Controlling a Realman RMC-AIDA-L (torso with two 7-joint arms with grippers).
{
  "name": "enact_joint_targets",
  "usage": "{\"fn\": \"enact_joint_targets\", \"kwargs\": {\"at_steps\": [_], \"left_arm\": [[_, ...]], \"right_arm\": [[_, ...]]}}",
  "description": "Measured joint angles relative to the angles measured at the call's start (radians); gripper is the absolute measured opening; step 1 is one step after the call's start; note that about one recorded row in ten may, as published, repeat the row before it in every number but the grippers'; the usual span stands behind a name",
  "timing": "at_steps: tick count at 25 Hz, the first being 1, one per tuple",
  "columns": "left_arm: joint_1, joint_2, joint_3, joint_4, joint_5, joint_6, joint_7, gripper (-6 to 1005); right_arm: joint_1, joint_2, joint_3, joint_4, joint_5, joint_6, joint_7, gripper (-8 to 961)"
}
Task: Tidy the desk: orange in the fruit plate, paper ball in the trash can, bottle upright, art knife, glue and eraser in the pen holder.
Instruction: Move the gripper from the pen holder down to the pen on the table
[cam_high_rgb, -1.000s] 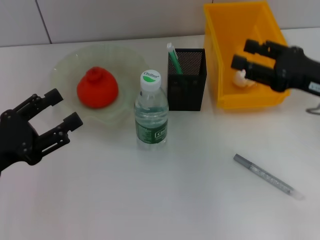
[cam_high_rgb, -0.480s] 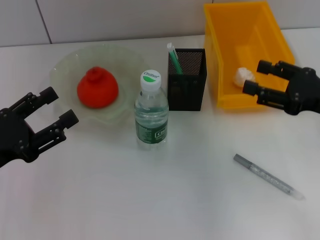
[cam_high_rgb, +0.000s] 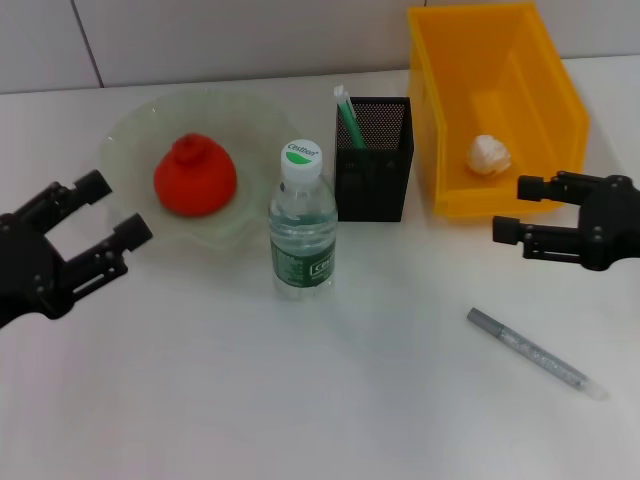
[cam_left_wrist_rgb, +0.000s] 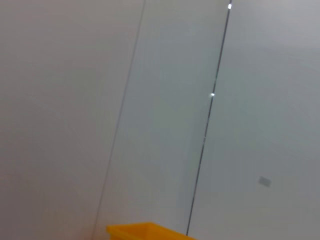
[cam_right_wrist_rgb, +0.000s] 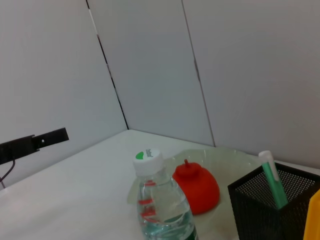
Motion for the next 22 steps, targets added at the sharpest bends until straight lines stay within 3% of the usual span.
{"fn": "enact_joint_targets", "kwargs": {"at_steps": [15, 18, 22], "left_arm": [[-0.007, 0.0, -0.027, 0.0, -0.002, -0.006, 0.011, 785], [-0.008, 0.002, -0.027, 0.002, 0.0, -0.007, 0.013, 784], [-0.007, 0.004, -0.027, 0.006, 0.005, -0.007, 0.022, 784]], "right_arm": [[-0.016, 0.0, -0.009, -0.398, -0.234, -0.124, 0.412, 764], [0.019, -0.001, -0.011, -0.493, -0.362, -0.136, 0.527, 764], [0.073, -0.001, -0.012, -0.521, -0.461, -0.176, 0.599, 763]]}}
